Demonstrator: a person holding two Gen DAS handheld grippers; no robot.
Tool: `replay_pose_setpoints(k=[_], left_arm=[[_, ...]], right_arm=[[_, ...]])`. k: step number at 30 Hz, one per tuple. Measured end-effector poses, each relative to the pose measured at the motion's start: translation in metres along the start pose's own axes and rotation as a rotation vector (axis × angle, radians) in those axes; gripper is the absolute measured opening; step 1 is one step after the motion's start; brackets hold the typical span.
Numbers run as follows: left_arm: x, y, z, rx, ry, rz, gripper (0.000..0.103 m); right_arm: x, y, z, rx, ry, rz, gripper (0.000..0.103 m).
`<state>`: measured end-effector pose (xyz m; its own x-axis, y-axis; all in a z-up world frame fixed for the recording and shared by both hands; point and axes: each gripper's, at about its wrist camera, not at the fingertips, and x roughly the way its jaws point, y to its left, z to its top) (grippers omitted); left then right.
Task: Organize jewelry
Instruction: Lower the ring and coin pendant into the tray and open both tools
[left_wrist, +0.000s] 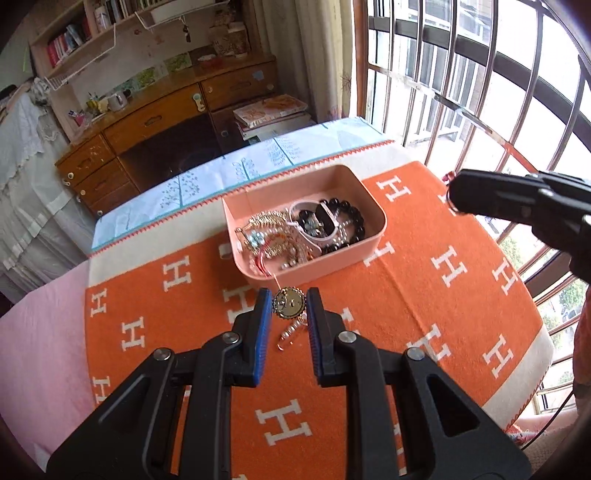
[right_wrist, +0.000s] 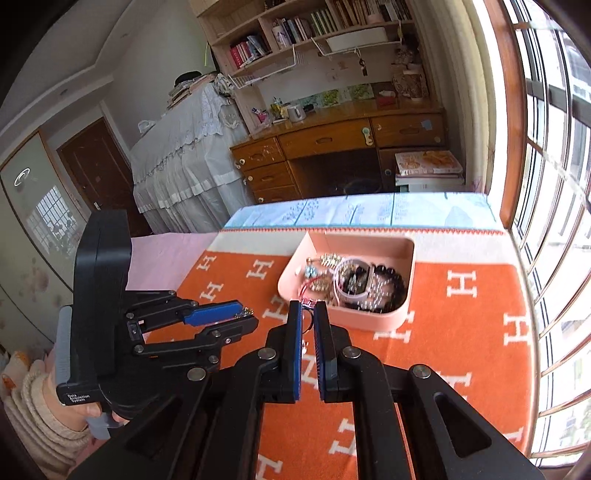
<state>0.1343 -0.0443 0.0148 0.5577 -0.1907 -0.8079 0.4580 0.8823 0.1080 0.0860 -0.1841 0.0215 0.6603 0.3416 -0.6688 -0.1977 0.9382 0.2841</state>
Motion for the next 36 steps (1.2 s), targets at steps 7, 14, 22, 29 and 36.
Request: replay_pose_setpoints(k=[7,14,22,29,36], left_arm=[[-0.018,0.02,0.059,-0.042,-0.085,0.043,0.016],[0.032,0.035,0.087,-0.111,-0.049,0.025,0.016],[0.117,0.044,0.073,-0.156,0.066,0.008,0.016],[0.144,0.052,0.066,-0.198,0.134,-0.061,0.048],[0.13,0.049,0.061,-0.183,0.142,-0.081,0.059]], right_arm=[[-0.019,0.001,0.082,-0.021,-0.066,-0.062,0.006],[0.032,-0.029,0.121,0.044,0.001,-0.118,0.006],[0.146,-0.075,0.078,0.105,0.217,-0.17,0.006],[0.185,-0.096,0.048,0.161,0.316,-0.174,0.018],[0.171,-0.088,0.042,0.122,0.259,-0.194,0.03]])
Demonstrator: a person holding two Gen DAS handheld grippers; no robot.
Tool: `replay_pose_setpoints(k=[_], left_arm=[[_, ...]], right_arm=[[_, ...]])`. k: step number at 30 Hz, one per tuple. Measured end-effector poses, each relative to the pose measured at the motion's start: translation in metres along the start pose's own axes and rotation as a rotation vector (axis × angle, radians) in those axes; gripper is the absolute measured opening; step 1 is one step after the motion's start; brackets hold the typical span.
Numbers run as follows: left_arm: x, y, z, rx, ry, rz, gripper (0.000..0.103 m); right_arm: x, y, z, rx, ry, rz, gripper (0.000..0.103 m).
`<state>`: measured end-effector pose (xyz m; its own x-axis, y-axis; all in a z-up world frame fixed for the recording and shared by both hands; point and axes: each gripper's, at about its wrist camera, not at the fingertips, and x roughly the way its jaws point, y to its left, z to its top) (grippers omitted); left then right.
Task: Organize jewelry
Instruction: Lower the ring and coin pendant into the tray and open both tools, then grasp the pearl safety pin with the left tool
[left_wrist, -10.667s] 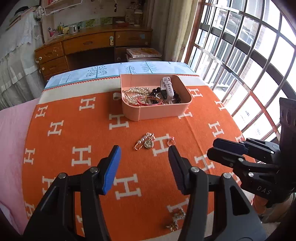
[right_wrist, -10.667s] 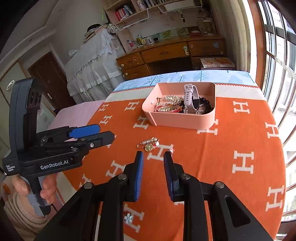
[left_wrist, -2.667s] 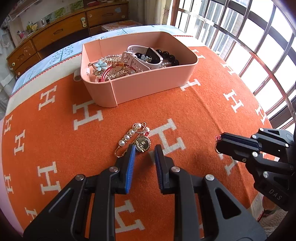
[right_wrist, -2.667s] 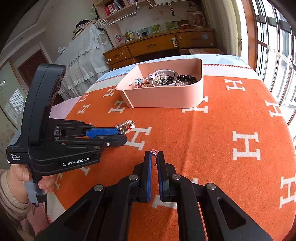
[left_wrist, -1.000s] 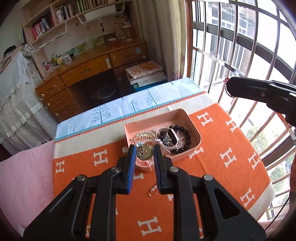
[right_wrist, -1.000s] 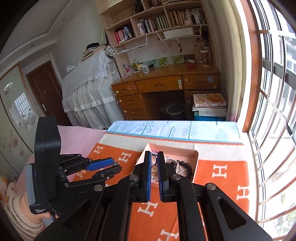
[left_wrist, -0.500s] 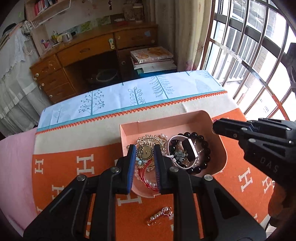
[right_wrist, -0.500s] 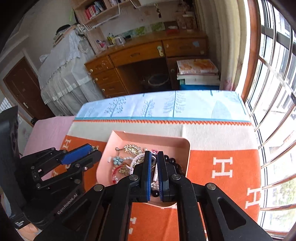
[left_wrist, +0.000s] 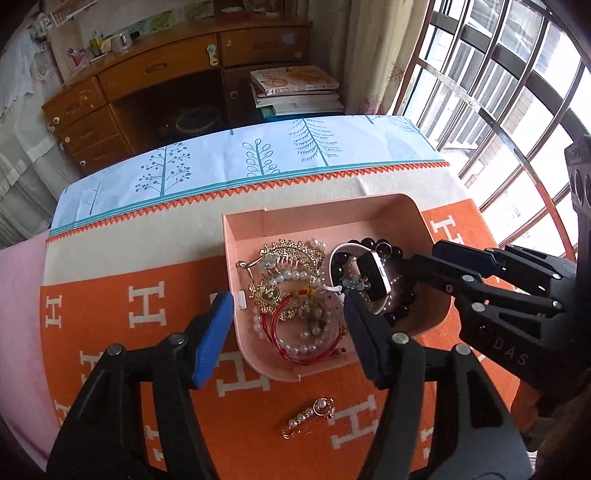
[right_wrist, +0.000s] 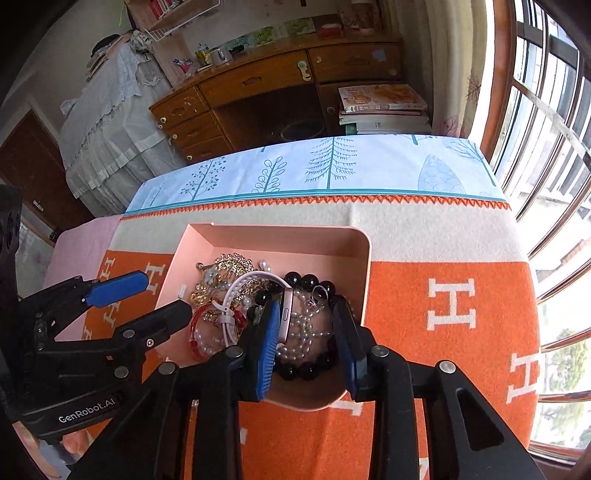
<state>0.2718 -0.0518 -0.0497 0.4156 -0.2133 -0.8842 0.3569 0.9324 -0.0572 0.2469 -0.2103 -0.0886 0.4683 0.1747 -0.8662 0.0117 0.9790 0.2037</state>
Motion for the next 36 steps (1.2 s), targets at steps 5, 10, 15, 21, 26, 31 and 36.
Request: replay_pose_setpoints(k=[5,10,15,21,26,31,36], left_arm=[[-0.026,-0.009,-0.013,0.029,-0.029,-0.002,0.059],[-0.051,-0.011,-0.027,0.032,-0.055,0.002,0.059],[-0.078,-0.011,-0.043,0.039,-0.092,0.016,0.059],[-0.11,-0.01,-0.06,0.018,-0.137,0.074,0.059],[-0.13,-0.011,-0.077,0.01,-0.163,0.122,0.059],[-0.141,-0.016,-0.098,0.043,-0.19,0.131,0.059],[-0.138,-0.014,-0.111,0.056,-0.195,0.083,0.059]], right_arm=[[-0.039,0.012,-0.011,-0.025,-0.05,-0.004,0.03],[-0.068,0.019,-0.026,-0.027,-0.082,0.014,0.03],[-0.094,0.025,-0.047,-0.042,-0.109,0.023,0.03],[-0.124,0.03,-0.072,-0.034,-0.138,0.054,0.03],[-0.143,0.031,-0.093,-0.008,-0.155,0.08,0.03],[-0.162,0.038,-0.118,-0.008,-0.182,0.104,0.036],[-0.164,0.04,-0.138,-0.021,-0.178,0.099,0.036]])
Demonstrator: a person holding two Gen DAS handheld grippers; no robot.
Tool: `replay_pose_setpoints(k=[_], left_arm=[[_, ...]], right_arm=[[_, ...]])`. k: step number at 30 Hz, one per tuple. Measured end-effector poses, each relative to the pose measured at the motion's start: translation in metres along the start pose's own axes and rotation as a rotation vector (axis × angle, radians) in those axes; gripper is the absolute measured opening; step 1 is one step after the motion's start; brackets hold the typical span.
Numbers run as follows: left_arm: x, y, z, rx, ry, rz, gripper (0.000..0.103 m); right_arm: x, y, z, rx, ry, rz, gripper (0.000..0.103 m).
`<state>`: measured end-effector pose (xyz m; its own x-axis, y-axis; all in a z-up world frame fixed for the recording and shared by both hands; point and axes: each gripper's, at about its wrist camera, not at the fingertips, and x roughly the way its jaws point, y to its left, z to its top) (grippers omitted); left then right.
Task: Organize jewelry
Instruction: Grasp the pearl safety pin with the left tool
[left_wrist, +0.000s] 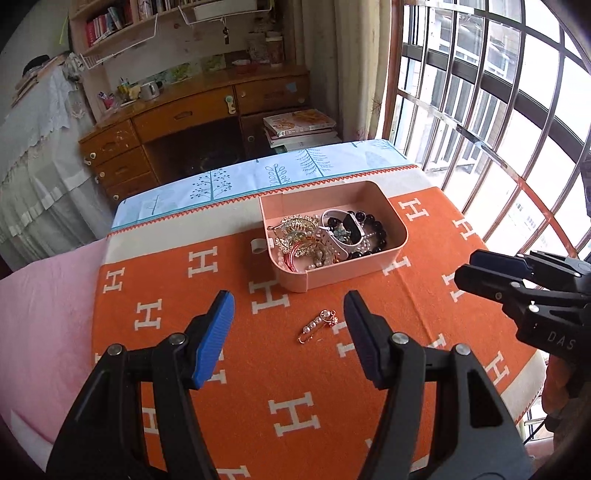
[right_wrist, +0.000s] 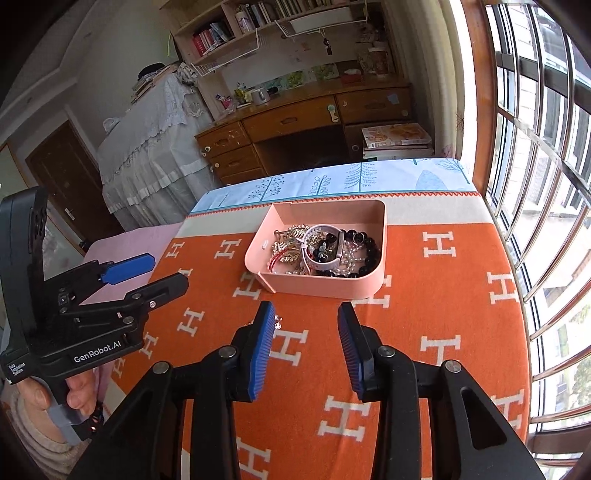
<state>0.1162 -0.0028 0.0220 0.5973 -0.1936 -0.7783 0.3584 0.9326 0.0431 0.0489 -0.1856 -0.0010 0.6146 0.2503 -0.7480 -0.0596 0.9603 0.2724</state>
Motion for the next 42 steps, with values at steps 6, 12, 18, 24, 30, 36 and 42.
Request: replay_pose_setpoints(k=[6,12,18,24,30,36,42], left_arm=[[0.016,0.004,-0.02,0.037,0.017,-0.047,0.059],[0.053,0.002,-0.04,0.098,0.07,-0.079,0.057],[0.093,0.002,-0.052,0.137,0.139,-0.107,0.044],[0.126,0.002,-0.055,0.137,0.196,-0.155,0.042],[0.145,-0.004,-0.054,0.133,0.223,-0.183,0.041],[0.146,-0.008,-0.051,0.157,0.212,-0.173,0.035],[0.144,-0.014,-0.051,0.187,0.216,-0.156,0.012]], right_arm=[[0.011,-0.01,-0.019,0.02,0.025,-0.007,0.036],[0.041,-0.021,-0.034,0.054,0.07,0.009,0.036],[0.072,-0.018,-0.048,0.039,0.117,0.033,0.036],[0.091,-0.014,-0.053,0.028,0.137,0.058,0.036],[0.103,-0.015,-0.054,0.033,0.153,0.078,0.036],[0.113,-0.013,-0.056,0.031,0.165,0.098,0.036],[0.12,-0.012,-0.058,0.039,0.17,0.109,0.036]])
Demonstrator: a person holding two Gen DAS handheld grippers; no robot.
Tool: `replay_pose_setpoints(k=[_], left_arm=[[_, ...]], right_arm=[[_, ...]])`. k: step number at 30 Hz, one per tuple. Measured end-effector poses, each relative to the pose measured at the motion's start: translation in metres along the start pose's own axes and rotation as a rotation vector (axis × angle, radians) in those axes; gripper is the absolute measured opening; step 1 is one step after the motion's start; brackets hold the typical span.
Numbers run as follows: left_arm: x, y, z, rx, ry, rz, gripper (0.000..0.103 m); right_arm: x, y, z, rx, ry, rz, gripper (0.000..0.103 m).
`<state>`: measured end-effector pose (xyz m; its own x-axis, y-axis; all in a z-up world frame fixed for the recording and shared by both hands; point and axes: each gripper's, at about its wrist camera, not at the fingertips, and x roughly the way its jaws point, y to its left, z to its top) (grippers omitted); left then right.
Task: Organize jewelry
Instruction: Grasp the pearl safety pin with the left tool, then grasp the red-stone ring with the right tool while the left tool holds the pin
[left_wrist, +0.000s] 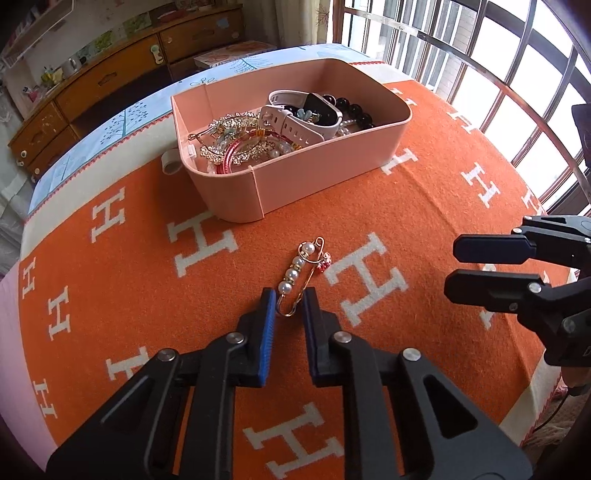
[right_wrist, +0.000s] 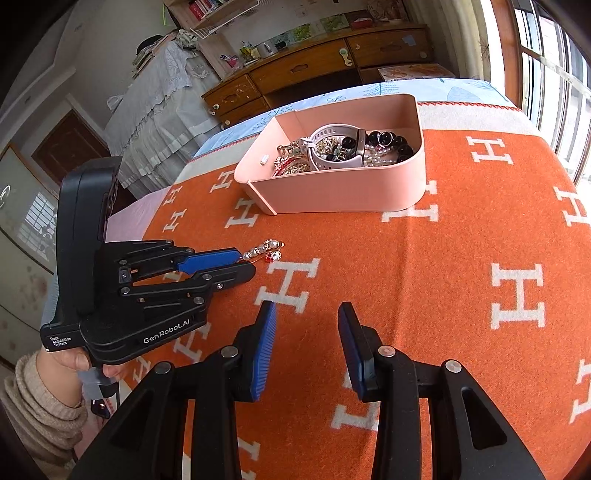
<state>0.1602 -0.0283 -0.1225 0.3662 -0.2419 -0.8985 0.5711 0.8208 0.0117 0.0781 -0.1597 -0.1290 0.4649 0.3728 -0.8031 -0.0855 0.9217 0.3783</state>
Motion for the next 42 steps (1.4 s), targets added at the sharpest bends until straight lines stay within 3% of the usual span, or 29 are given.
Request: replay_pose_setpoints(k=[8,15,20,30,34,42], left_arm=[[-0.01,-0.001,0.0,-0.017,-0.001,0.056,0.011],[-0.03,-0.015,-0.005,0.078,0.031,0.111,0.011],[-0.053,-0.022,-0.008,0.087,0.01,0.125,0.009],[-0.11,-0.019,-0.01,-0.003,-0.109,0.131,0.009],[-0.127,-0.01,-0.012,-0.046,-0.148,0.114,0.009],[-0.139,0.014,-0.018,-0.139,-0.186,0.083,0.009]], right_arm=[[-0.001,-0.001,-0.003,0.004,-0.004,0.007,0.036],[-0.006,0.001,-0.005,-0.005,-0.01,0.02,0.036],[-0.007,0.005,-0.007,-0.022,-0.012,0.028,0.036],[0.017,0.032,0.011,-0.149,0.017,0.024,0.032],[0.033,0.048,0.026,-0.255,-0.001,-0.012,0.031],[0.076,0.072,0.038,-0.401,0.053,-0.084,0.029]])
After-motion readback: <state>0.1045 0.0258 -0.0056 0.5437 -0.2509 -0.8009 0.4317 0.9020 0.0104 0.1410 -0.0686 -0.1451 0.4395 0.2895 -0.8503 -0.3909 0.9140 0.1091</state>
